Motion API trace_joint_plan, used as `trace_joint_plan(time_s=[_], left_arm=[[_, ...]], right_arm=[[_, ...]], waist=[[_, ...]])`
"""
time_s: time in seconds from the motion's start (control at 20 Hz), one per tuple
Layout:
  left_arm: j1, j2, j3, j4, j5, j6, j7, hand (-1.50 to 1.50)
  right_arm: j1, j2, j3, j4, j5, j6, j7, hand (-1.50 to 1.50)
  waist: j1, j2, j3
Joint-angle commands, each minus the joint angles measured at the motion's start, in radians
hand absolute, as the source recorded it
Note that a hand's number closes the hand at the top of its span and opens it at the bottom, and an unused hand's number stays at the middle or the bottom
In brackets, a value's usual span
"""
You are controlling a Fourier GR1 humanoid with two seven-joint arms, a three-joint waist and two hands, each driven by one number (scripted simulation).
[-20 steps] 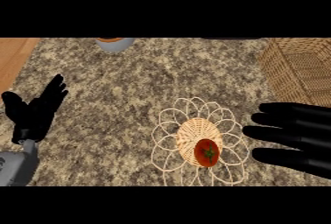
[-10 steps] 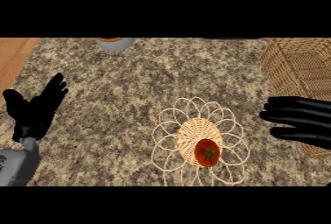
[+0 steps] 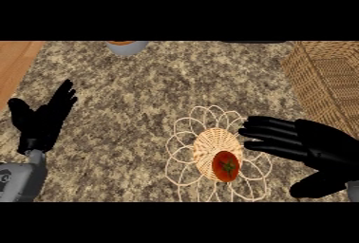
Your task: Pick the tomato from the placemat and place it in the basket
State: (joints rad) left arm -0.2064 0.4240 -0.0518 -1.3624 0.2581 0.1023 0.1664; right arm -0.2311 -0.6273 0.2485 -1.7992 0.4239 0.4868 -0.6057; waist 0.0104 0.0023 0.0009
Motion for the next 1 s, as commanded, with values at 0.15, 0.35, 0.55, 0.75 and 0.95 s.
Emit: trace_joint_plan(time_s=[0.15, 0.35, 0.55, 0.75, 0.95], left_arm=[[0.018, 0.007, 0.028, -0.039, 0.001, -0.033, 0.033, 0.0], [0.015, -0.07, 0.014, -0.021, -0.077, 0.025, 0.012, 0.0], [-0.045, -0.053, 0.07, 0.06, -0.049, -0.044, 0.017, 0.0], [0.046, -0.038, 0.084, 0.01, -0.063, -0.079, -0.025, 0.0], [-0.081, -0.062, 0.121, 0.092, -0.08, -0.089, 0.011, 0.0]], right_arm=[[-0.022, 0.197, 0.115, 0.142, 0.052, -0.053, -0.052, -1.5], [-0.011, 0.218, 0.131, 0.209, 0.184, -0.093, -0.088, -1.5], [-0.005, 0.216, 0.143, 0.257, 0.279, -0.12, -0.107, -1.5], [-0.08, 0.273, 0.152, 0.386, 0.356, -0.147, -0.109, -1.5], [-0.073, 0.316, 0.144, 0.384, 0.411, -0.138, -0.111, -1.5]], waist=[[0.002, -0.002, 0.0], [-0.006, -0.002, -0.001], [-0.011, -0.002, -0.001], [-0.004, -0.001, -0.001], [-0.011, -0.002, -0.001]])
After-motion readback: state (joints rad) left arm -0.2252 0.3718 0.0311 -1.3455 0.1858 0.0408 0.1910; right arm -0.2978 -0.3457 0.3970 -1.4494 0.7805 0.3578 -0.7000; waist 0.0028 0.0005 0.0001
